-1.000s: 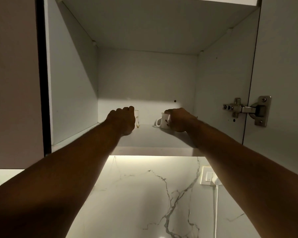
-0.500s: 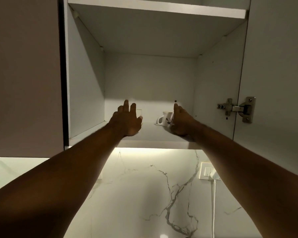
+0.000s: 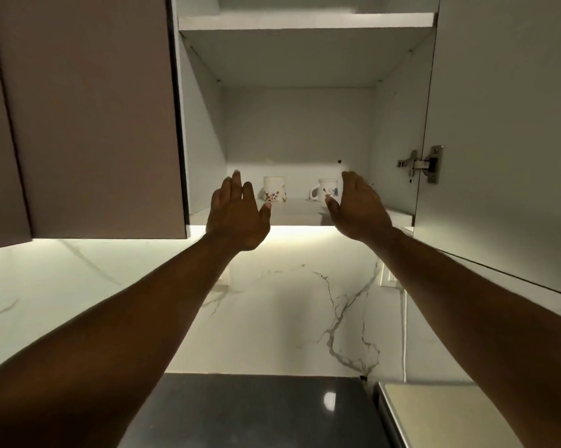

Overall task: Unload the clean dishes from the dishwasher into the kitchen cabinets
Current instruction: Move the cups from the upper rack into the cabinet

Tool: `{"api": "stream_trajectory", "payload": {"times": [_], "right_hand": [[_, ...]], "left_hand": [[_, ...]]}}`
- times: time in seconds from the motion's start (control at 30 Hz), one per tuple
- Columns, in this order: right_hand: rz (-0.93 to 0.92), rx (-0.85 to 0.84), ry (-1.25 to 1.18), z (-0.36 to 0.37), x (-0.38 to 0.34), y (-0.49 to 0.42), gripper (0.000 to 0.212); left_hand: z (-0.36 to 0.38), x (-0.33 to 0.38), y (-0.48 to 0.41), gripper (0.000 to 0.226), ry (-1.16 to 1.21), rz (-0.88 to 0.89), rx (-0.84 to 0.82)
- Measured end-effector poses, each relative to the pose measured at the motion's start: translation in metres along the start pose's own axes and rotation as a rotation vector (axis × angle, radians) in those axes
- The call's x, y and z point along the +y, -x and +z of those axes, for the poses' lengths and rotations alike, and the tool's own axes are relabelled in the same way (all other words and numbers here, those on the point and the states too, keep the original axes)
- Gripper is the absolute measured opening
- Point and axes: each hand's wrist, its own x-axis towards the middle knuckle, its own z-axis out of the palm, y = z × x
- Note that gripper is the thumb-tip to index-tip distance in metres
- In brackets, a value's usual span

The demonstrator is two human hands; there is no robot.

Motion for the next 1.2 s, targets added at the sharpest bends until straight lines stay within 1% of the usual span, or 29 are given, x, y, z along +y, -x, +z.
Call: {"api": "stream_trajectory", "payload": {"times": [0.03, 0.1, 0.17, 0.27, 0.43, 0.57, 0.7, 0.8, 0.93, 1.03, 1.2], "right_hand": [[-0.019, 0.024, 0.018, -0.002, -0.005, 0.013, 0.06], [-0.072, 0.089, 0.045, -0.006, -0.014, 0.035, 0.062], [-0.125, 0.153, 0.062, -0.01, -0.02, 0.053, 0.06], [-0.146, 0.196, 0.035, -0.014, -0.032, 0.081, 0.056], [-0.109, 0.193, 0.029, -0.01, -0.05, 0.132, 0.059], [-0.055, 0.205, -0.005, 0.0, -0.061, 0.183, 0.059], [0.04, 0.144, -0.056, 0.02, -0.073, 0.273, 0.06], [0.102, 0.088, -0.103, 0.037, -0.083, 0.345, 0.059], [0.15, -0.025, -0.116, 0.05, -0.095, 0.434, 0.059], [0.231, -0.094, -0.119, 0.053, -0.101, 0.493, 0.057], [0.402, -0.221, -0.093, 0.046, -0.101, 0.588, 0.06]], "left_hand": [[-0.004, 0.0, 0.011, 0.066, -0.002, -0.004, 0.004], [-0.011, 0.0, 0.031, 0.067, -0.001, -0.008, 0.0], [-0.017, 0.0, 0.048, 0.067, 0.012, 0.002, 0.007], [-0.026, 0.0, 0.075, 0.068, 0.028, 0.016, -0.001], [-0.035, -0.003, 0.123, 0.067, 0.124, 0.023, -0.034], [-0.043, -0.006, 0.173, 0.069, 0.278, 0.022, -0.078], [-0.034, -0.022, 0.263, 0.07, 0.325, 0.063, -0.155], [-0.02, -0.033, 0.331, 0.072, 0.247, 0.112, -0.279], [0.0, -0.038, 0.412, 0.073, 0.245, 0.154, -0.418], [0.01, -0.034, 0.461, 0.075, 0.274, 0.154, -0.518], [0.019, -0.017, 0.526, 0.073, 0.317, 0.184, -0.655]]}}
